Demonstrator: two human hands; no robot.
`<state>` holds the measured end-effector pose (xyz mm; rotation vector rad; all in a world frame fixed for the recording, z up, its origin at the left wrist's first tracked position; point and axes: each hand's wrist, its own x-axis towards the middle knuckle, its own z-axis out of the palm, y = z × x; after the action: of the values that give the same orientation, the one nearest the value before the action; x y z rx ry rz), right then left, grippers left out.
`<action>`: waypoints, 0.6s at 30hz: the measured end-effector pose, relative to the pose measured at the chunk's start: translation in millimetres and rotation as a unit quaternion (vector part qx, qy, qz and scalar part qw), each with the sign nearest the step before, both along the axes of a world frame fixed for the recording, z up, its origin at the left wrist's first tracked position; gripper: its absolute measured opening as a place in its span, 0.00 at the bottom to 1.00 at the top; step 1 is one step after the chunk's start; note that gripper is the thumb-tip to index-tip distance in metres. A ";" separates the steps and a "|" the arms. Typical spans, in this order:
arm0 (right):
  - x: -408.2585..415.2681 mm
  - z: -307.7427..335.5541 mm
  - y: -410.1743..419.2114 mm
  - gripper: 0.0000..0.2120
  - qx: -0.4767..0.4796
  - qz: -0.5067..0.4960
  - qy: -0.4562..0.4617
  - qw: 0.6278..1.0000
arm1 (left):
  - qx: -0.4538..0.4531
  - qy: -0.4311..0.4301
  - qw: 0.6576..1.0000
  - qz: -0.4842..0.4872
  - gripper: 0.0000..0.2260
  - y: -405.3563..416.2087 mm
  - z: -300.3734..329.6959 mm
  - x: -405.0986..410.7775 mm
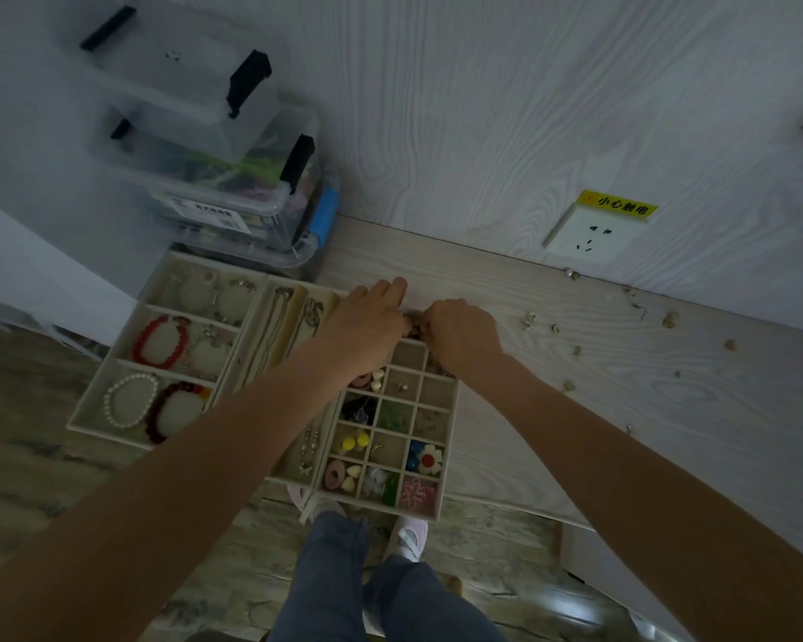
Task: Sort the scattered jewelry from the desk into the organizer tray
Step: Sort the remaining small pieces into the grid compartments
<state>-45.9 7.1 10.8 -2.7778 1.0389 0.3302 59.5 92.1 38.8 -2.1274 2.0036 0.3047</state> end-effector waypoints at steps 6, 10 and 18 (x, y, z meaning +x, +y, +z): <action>-4.4 4.4 -0.4 0.13 0.061 -0.033 -0.020 0.997 | 0.015 0.054 0.997 0.044 0.19 0.7 2.4 1.3; -12.5 20.9 -6.3 0.13 0.190 -0.104 -0.090 0.972 | -0.003 0.115 0.991 0.070 0.23 -0.9 9.0 -2.6; -71.1 38.1 -42.4 0.13 0.151 -0.186 -0.166 0.957 | -0.107 0.177 0.975 0.078 0.16 -46.9 24.6 -42.5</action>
<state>-117.0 -35.4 48.9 -2.2092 1.2639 -0.0287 17.0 45.3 63.4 -2.5220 2.1400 0.5516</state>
